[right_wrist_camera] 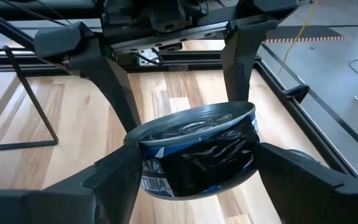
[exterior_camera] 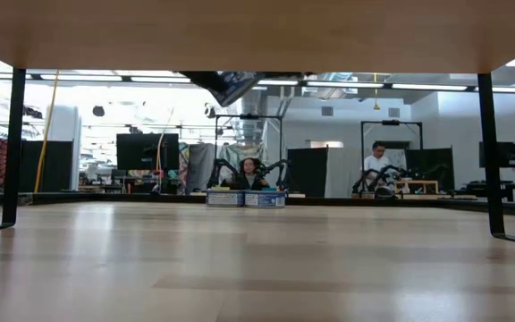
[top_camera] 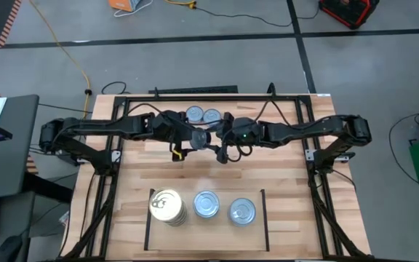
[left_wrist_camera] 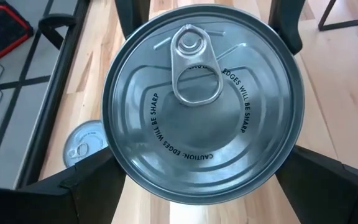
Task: Stack canned seafood by type on shelf
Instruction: Put the bottom blue tuna can on the top of the right stacked tuna cans on the shelf
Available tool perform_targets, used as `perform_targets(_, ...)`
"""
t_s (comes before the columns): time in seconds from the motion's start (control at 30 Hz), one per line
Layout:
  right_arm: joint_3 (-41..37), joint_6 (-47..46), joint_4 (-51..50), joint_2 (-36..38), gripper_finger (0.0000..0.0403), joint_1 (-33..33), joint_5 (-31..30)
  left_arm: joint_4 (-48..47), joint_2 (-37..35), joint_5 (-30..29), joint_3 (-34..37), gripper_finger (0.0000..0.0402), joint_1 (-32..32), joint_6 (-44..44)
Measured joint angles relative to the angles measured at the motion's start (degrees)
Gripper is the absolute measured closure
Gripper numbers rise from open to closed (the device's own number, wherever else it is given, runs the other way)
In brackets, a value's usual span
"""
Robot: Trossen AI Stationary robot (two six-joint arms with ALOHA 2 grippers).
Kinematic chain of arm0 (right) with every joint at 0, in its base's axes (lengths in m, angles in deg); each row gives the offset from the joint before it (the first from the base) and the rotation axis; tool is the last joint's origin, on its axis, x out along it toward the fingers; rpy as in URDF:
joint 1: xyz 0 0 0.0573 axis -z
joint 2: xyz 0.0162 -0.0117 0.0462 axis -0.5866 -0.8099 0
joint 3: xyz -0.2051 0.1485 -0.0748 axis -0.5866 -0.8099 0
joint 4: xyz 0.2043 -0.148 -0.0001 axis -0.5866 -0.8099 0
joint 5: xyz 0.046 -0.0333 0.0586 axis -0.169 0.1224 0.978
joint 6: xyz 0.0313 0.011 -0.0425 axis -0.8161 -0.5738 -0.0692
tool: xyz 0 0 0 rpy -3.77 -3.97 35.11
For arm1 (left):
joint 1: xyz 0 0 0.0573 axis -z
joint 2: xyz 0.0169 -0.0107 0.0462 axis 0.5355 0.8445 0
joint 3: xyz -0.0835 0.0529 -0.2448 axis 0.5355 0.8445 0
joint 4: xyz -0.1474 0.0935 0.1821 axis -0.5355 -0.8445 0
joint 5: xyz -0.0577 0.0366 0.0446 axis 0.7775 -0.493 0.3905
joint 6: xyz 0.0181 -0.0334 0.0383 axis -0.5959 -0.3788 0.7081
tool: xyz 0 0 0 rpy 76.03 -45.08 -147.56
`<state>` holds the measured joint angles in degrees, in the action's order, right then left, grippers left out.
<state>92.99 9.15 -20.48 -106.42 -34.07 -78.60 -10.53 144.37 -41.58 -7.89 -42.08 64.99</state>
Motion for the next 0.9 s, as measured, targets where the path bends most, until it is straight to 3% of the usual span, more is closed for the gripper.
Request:
perform_targets(0.23, 3.86, -0.04, -4.14, -0.07, 0.0072, -1.36, -0.03, -5.5, -0.31, -1.64, -3.67, 0.0032, 1.93, 1.16)
perform_targets(0.53, 9.33, 0.26, -13.46, 0.81, 0.0072, -5.02, -6.79, -8.84, -0.26, -1.99, -8.51, 0.0032, 3.57, 1.84)
perform_targets(0.9, 9.89, -1.41, -15.89, 5.29, 0.0072, -8.17, -10.22, -8.41, -0.26, -1.57, -13.96, 0.0032, 5.66, 2.03)
